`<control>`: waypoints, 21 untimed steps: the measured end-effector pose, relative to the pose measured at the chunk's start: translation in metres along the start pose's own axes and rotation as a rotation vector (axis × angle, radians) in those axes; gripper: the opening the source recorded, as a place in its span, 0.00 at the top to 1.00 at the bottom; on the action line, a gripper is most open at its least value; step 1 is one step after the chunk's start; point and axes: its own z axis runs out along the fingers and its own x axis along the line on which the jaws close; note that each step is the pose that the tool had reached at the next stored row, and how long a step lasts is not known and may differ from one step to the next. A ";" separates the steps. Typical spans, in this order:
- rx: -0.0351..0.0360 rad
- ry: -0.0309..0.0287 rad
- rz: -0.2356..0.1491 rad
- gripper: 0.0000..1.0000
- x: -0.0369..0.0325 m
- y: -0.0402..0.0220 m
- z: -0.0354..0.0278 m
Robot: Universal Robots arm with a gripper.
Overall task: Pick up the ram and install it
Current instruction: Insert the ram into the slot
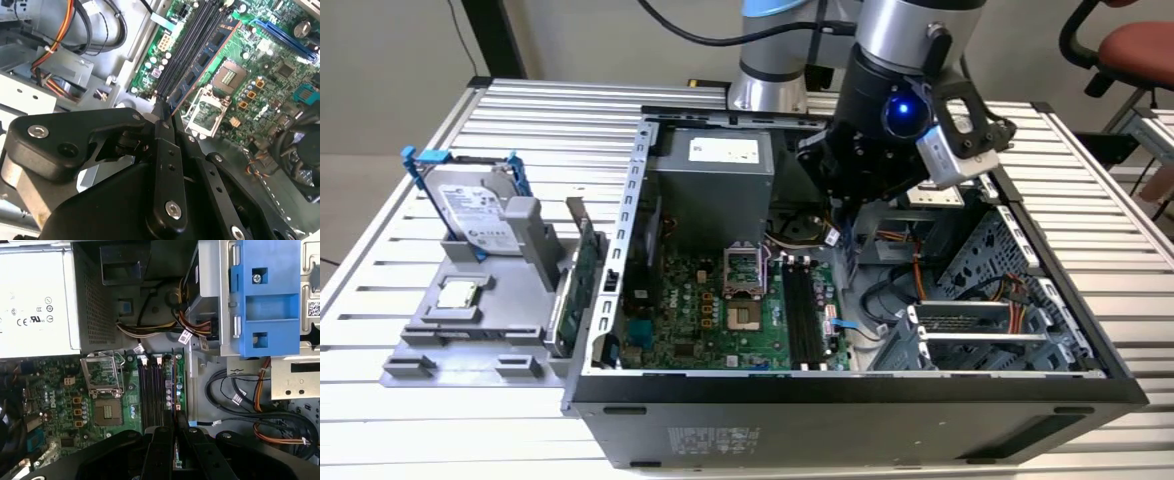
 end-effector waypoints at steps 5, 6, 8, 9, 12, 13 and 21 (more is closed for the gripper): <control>0.0024 -0.0002 0.000 1.00 -0.0003 -0.0036 0.0083; 0.0025 -0.0002 0.000 1.00 -0.0003 -0.0042 0.0101; 0.0026 -0.0002 0.000 1.00 -0.0003 -0.0045 0.0138; 0.0025 -0.0002 -0.001 1.00 -0.0003 -0.0047 0.0157; 0.0027 0.0016 -0.009 1.00 -0.0007 -0.0085 0.0210; 0.0024 0.0027 -0.012 1.00 -0.0008 -0.0094 0.0229; 0.0027 0.0027 -0.049 1.00 -0.0006 -0.0120 0.0375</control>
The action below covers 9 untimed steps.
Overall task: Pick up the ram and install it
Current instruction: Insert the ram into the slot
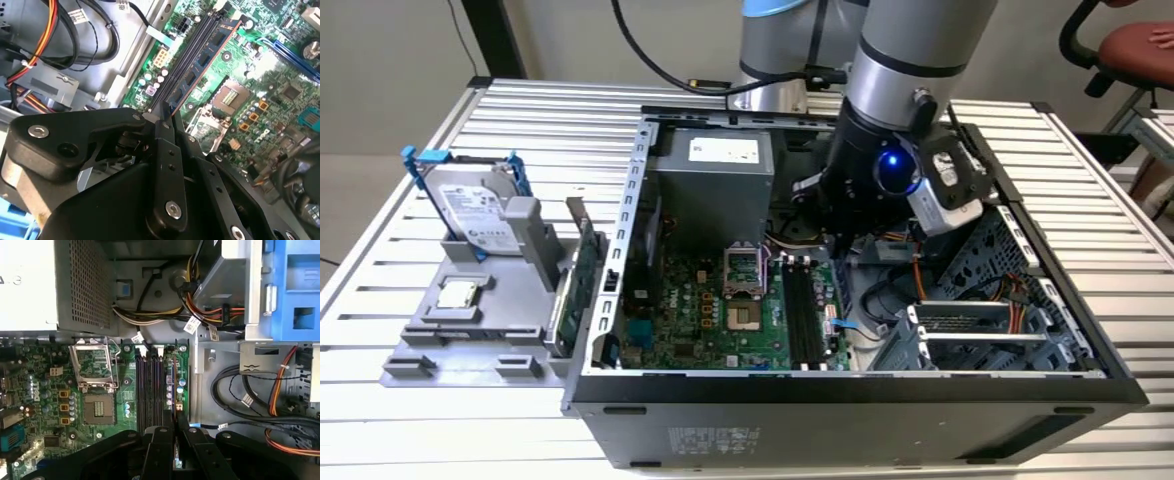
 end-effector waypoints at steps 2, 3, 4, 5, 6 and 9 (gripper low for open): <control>0.0000 -0.0001 -0.012 1.00 0.0001 -0.0001 0.0036; 0.0001 -0.0001 -0.019 1.00 0.0001 -0.0002 0.0054; 0.0001 -0.0001 -0.025 1.00 0.0002 -0.0003 0.0074; 0.0002 -0.0002 -0.030 1.00 0.0003 -0.0004 0.0091; 0.0002 -0.0002 -0.034 1.00 0.0005 -0.0005 0.0110; 0.0002 -0.0003 -0.036 1.00 0.0023 -0.0013 0.0165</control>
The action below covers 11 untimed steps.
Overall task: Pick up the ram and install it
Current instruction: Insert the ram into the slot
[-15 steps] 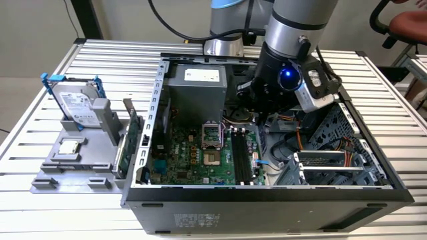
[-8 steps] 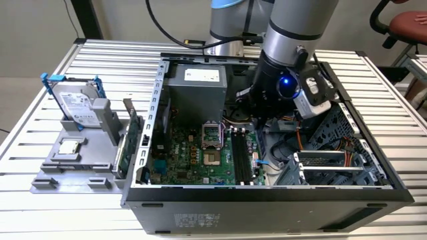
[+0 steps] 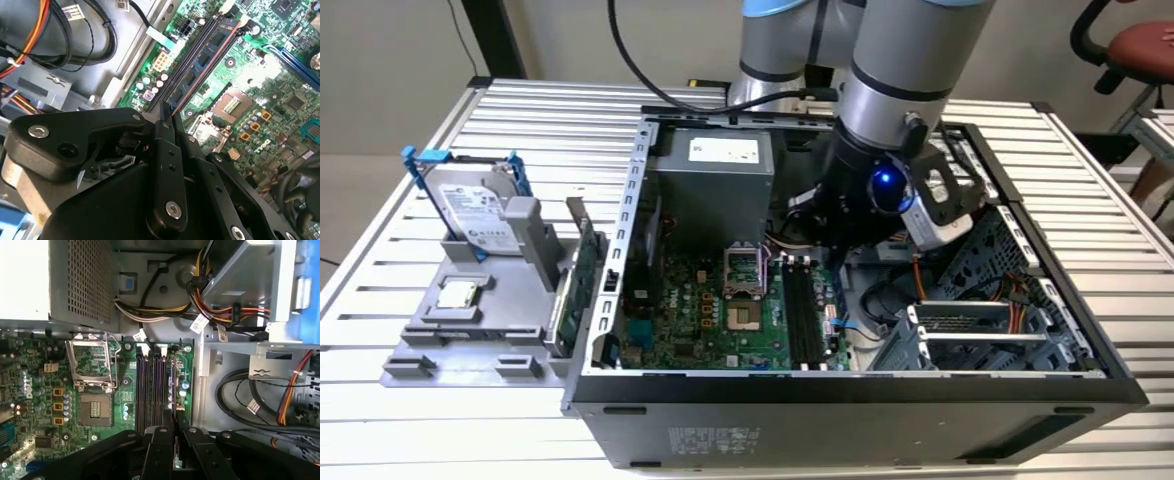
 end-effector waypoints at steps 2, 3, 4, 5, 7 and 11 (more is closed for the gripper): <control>0.0000 0.0000 0.000 1.00 0.0010 -0.0010 0.0035; -0.0001 0.0000 0.000 1.00 0.0014 -0.0018 0.0055; 0.0001 0.0000 0.000 1.00 0.0017 -0.0025 0.0073; 0.0001 0.0000 0.000 1.00 0.0019 -0.0031 0.0090; 0.0000 0.0000 0.000 1.00 0.0024 -0.0045 0.0127; 0.0000 0.0000 0.001 1.00 0.0028 -0.0084 0.0200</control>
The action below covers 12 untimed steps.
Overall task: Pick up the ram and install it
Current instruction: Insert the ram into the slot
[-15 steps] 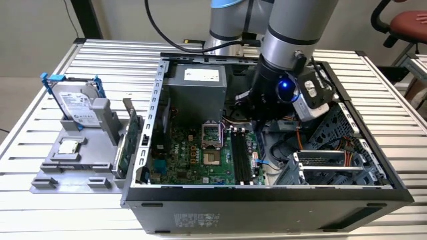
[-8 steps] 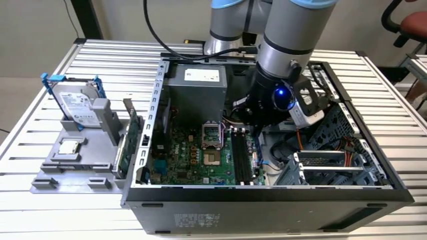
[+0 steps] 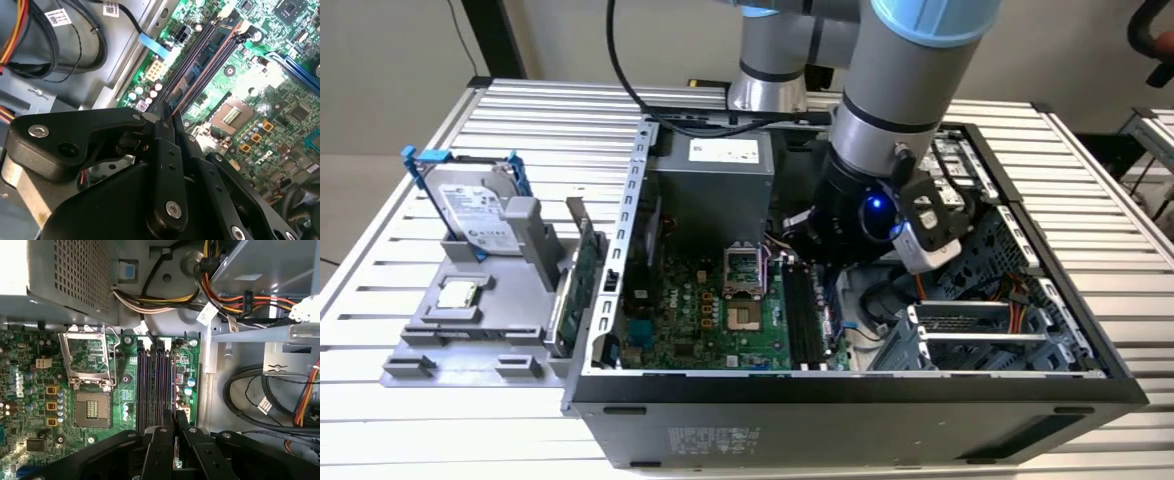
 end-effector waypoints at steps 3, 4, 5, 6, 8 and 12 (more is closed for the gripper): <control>-0.0002 -0.0001 0.001 1.00 0.0001 -0.0031 0.0055; -0.0002 -0.0001 0.001 1.00 0.0001 -0.0041 0.0073; 0.0000 0.0000 0.001 1.00 0.0001 -0.0050 0.0091; 0.0000 0.0000 0.001 1.00 0.0001 -0.0055 0.0109; -0.0001 0.0002 0.001 1.00 0.0007 -0.0054 0.0146; -0.0008 0.0029 0.003 1.00 0.0013 -0.0058 0.0173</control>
